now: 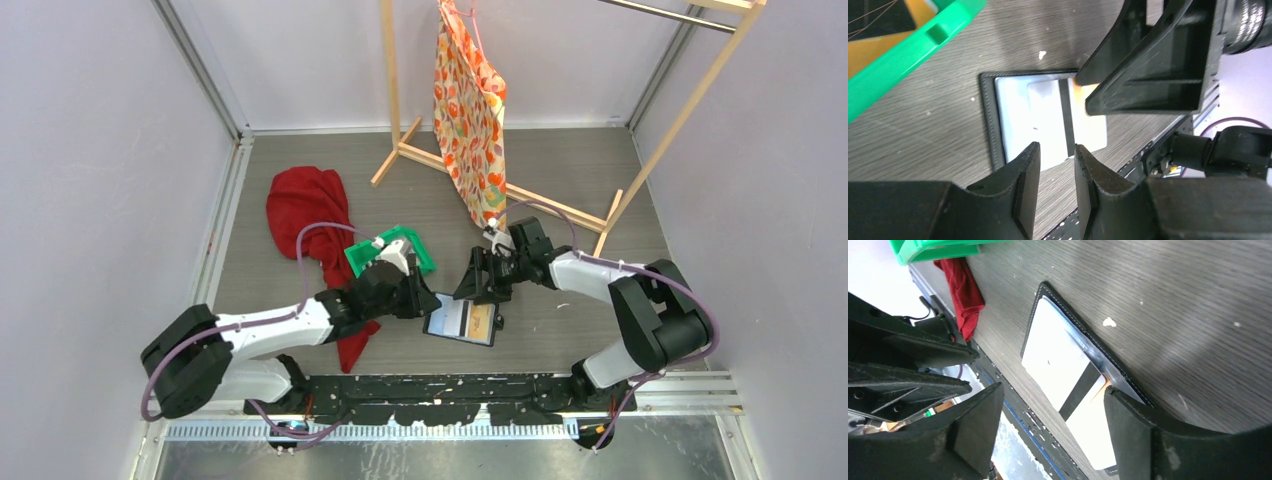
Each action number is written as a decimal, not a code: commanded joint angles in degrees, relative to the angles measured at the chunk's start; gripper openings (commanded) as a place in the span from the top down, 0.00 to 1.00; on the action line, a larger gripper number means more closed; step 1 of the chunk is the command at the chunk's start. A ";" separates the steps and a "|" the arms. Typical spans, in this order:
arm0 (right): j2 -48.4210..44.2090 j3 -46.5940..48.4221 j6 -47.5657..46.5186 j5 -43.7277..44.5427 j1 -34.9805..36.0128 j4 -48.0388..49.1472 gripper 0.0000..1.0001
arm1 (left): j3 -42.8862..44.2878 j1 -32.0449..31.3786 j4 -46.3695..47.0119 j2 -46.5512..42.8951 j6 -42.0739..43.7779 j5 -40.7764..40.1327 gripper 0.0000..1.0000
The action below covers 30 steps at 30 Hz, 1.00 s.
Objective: Put the credit cards into the card holder
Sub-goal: Insert the credit card into the card holder.
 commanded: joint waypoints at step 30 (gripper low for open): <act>-1.04 16.14 -64.09 16.83 12.72 -35.60 0.99 | -10.49 -0.09 5.19 -5.17 1.79 -1.87 0.57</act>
